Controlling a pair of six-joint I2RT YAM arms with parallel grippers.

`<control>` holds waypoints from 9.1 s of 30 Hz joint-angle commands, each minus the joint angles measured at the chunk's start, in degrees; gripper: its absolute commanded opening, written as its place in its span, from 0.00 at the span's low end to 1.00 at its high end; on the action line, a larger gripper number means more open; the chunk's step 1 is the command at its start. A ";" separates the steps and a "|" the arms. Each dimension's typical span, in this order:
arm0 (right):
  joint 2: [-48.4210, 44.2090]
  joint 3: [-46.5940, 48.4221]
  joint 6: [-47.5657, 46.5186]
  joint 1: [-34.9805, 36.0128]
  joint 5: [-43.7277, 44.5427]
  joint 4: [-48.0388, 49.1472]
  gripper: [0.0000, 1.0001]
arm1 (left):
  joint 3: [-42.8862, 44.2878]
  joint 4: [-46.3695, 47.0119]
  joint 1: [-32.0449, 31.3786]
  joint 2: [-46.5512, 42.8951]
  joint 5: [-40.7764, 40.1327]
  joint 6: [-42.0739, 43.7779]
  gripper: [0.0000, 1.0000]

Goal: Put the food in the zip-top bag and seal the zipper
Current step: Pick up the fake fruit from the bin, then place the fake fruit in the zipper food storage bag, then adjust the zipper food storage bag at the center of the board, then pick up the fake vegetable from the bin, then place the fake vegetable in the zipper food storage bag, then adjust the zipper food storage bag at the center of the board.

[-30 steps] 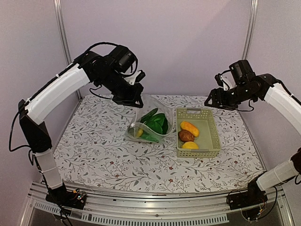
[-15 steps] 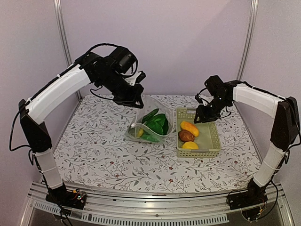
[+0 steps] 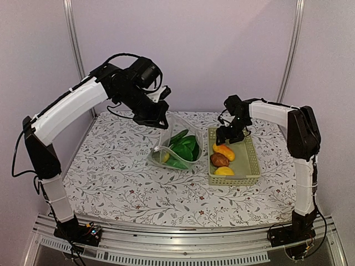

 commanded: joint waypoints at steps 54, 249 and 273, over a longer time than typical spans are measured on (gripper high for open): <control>-29.88 -8.39 10.96 24.84 -11.04 31.58 0.87 | 1.66 8.31 6.92 2.43 11.19 -3.86 0.00; -19.98 13.46 2.48 27.54 -3.92 0.45 0.83 | -2.57 3.07 6.16 -3.45 5.22 2.74 0.00; -18.20 5.06 -11.80 34.59 -1.61 -7.70 0.49 | -2.20 3.47 6.42 -3.67 8.02 2.59 0.00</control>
